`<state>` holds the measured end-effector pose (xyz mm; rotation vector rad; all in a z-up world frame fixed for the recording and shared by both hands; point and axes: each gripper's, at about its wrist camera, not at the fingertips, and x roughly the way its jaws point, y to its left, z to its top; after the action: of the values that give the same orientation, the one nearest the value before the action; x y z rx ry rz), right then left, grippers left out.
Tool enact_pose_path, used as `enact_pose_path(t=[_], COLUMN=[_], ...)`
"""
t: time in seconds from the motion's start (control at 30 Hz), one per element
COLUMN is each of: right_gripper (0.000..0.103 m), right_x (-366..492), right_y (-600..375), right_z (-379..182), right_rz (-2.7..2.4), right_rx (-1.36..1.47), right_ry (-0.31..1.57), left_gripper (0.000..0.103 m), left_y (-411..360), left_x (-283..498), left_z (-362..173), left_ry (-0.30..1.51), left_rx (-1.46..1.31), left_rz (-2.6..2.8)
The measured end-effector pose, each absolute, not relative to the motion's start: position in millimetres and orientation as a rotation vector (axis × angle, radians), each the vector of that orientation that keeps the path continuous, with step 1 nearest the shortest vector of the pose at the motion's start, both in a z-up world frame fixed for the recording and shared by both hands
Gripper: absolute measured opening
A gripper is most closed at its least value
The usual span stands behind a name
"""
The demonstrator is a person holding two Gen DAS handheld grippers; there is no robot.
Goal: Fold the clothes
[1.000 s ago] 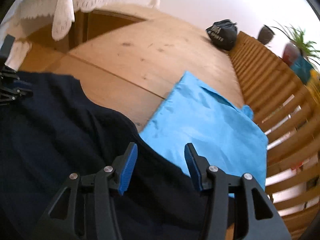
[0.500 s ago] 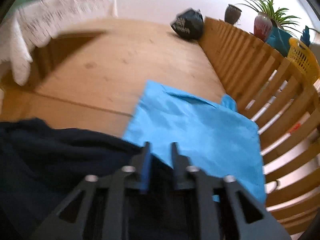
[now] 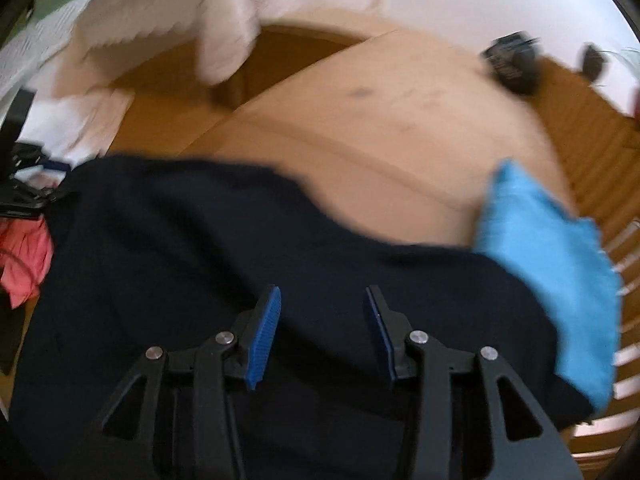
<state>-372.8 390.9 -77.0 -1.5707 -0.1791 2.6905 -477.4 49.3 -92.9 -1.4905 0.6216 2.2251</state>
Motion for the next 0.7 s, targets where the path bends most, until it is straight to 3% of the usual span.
enact_pose_path(t=[0.03, 0.07, 0.1, 0.2, 0.3, 0.5, 0.6, 0.7], right_gripper=[0.043, 0.043, 0.043, 0.042, 0.042, 0.042, 0.039, 0.036], right_x=[-376.8, -380.2, -383.5, -388.0, -385.9, -385.4, -387.1, -385.9], right_y=[383.1, 380.5, 378.6, 379.3, 382.9, 372.2, 369.6, 373.0], right_z=[-87.0, -94.9, -102.4, -116.7, -112.7, -109.3, -113.8, -117.8], right_rz=[2.669, 2.624, 2.574, 2.453, 2.475, 2.544, 2.543, 2.533], right_rx=[-1.590, -1.599, -1.605, -1.599, -1.615, -1.676, -1.708, -1.718], right_ry=[-0.223, -0.266, -0.308, -0.405, -0.338, -0.261, -0.280, -0.278], left_gripper=[0.047, 0.029, 0.024, 0.031, 0.038, 0.039, 0.037, 0.036], left_y=[50.4, 51.6, 51.2, 46.7, 45.0, 24.4, 34.4, 64.6], left_x=[-477.2, -477.1, -476.1, -461.4, -446.9, -465.4, -464.7, -447.4], left_z=[-99.8, -106.7, -105.1, -70.9, -49.5, -83.0, -99.0, -86.2], left_ry=[0.622, 0.623, 0.528, 0.246, 0.339, 0.493, 0.436, 0.266], left_rx=[-1.516, -1.541, -1.545, -1.394, -1.318, -1.493, -1.526, -1.433], left_rz=[2.215, 2.204, 2.170, 2.082, 2.142, 2.238, 2.170, 2.026])
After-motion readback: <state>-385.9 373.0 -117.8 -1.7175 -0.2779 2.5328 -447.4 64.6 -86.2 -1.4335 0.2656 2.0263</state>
